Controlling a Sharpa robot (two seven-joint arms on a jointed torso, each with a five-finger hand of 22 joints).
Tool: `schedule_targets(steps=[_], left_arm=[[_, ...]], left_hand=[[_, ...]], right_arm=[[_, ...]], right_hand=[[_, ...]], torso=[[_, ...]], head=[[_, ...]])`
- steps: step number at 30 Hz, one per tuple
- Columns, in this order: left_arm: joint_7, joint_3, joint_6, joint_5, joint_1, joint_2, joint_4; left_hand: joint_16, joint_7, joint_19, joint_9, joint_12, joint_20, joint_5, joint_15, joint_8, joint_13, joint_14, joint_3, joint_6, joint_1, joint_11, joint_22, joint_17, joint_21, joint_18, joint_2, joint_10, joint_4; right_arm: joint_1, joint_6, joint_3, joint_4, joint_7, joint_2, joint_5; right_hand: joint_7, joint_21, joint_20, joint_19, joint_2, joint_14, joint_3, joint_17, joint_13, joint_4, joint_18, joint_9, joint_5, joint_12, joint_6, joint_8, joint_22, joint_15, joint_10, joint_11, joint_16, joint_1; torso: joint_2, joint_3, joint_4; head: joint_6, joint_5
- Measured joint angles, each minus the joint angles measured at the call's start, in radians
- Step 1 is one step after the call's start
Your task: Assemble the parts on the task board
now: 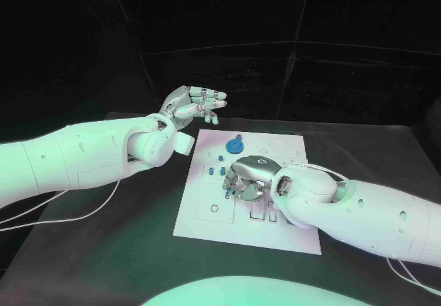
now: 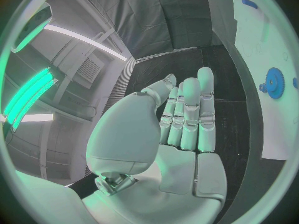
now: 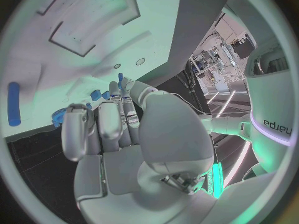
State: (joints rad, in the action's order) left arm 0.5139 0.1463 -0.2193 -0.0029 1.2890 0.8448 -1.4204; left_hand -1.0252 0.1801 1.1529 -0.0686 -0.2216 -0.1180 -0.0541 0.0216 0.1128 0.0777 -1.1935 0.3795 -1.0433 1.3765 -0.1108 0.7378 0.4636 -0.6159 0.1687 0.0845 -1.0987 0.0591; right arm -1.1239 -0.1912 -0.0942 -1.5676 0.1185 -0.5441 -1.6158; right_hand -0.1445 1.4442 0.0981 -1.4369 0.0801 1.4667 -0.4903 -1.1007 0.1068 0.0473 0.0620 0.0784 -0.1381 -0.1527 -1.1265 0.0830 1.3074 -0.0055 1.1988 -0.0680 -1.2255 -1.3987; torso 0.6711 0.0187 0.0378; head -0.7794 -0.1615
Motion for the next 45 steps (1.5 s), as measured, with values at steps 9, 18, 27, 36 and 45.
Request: schedule_targets(steps=[9,18,27,36,45], left_arm=[[0.000,0.000,0.002,0.000,0.000,0.000,0.000],[0.000,0.000,0.003,0.001,0.000,0.000,0.000],[0.000,0.000,0.004,0.001,0.000,0.001,0.000],[-0.001,0.000,0.006,0.001,0.000,0.001,-0.001],[-0.001,0.000,0.007,0.001,0.000,0.001,-0.001]], left_hand=[[0.000,0.000,0.000,0.000,0.000,0.000,0.000,0.000,0.003,0.000,0.000,0.000,0.000,0.000,0.000,0.000,0.000,0.000,0.000,0.000,0.000,0.000],[0.000,0.000,0.000,0.000,0.000,0.000,0.000,0.000,0.004,0.000,0.000,0.000,0.000,0.000,0.000,0.000,0.000,0.000,0.000,0.000,0.000,0.000],[0.000,0.004,0.000,0.000,-0.004,0.000,0.000,0.000,0.004,0.000,0.000,-0.003,0.004,0.000,0.000,-0.001,-0.001,0.000,0.000,0.000,0.000,-0.003],[0.000,0.004,0.000,0.000,-0.004,0.000,0.000,0.000,0.004,0.000,0.000,-0.006,0.004,0.000,0.004,-0.001,-0.001,0.000,0.000,0.000,0.003,0.000],[0.000,0.004,0.000,0.000,-0.004,0.000,0.000,0.000,0.004,0.000,0.000,-0.006,0.004,0.000,0.004,-0.001,-0.001,0.000,0.000,0.000,0.003,0.000]], right_arm=[[0.001,0.020,0.000,0.012,0.005,0.008,-0.016],[0.002,0.036,-0.002,0.021,0.013,0.018,-0.034],[0.002,0.049,-0.003,0.021,0.018,0.022,-0.047],[0.002,0.056,-0.002,0.026,0.022,0.027,-0.062],[0.004,0.064,-0.005,0.033,0.029,0.040,-0.075]], right_hand=[[0.000,0.000,0.000,0.000,0.000,0.000,-0.002,0.003,-0.001,0.002,0.000,-0.002,0.000,0.000,0.000,0.000,0.000,0.000,0.000,0.000,0.000,0.000],[0.000,0.000,0.000,0.000,0.000,0.000,-0.002,0.003,-0.002,0.002,0.000,-0.003,0.000,0.000,0.000,0.000,0.000,0.000,0.000,0.000,0.000,0.000],[0.000,0.000,0.000,0.000,0.004,0.000,-0.002,0.005,-0.002,0.002,0.000,-0.003,0.001,0.005,0.000,0.000,0.000,0.000,0.004,-0.004,0.000,0.004],[0.000,0.000,0.000,0.000,0.004,0.000,-0.002,0.005,-0.002,0.002,0.000,-0.004,0.001,0.006,0.000,-0.001,0.000,0.000,0.004,-0.004,0.000,0.004],[0.001,0.000,0.000,0.000,0.004,0.000,-0.002,0.005,-0.002,0.002,0.000,-0.004,0.001,0.006,0.001,-0.002,0.000,0.000,0.004,-0.004,0.000,0.004]], torso=[[0.000,-0.0006,0.0001],[0.000,-0.0006,0.0000],[0.000,-0.0006,-0.0002],[0.000,-0.0002,-0.0002],[0.000,-0.0004,-0.0002]], head=[[-0.003,0.000],[-0.006,0.000],[-0.009,0.001],[-0.010,0.000],[-0.011,-0.001]])
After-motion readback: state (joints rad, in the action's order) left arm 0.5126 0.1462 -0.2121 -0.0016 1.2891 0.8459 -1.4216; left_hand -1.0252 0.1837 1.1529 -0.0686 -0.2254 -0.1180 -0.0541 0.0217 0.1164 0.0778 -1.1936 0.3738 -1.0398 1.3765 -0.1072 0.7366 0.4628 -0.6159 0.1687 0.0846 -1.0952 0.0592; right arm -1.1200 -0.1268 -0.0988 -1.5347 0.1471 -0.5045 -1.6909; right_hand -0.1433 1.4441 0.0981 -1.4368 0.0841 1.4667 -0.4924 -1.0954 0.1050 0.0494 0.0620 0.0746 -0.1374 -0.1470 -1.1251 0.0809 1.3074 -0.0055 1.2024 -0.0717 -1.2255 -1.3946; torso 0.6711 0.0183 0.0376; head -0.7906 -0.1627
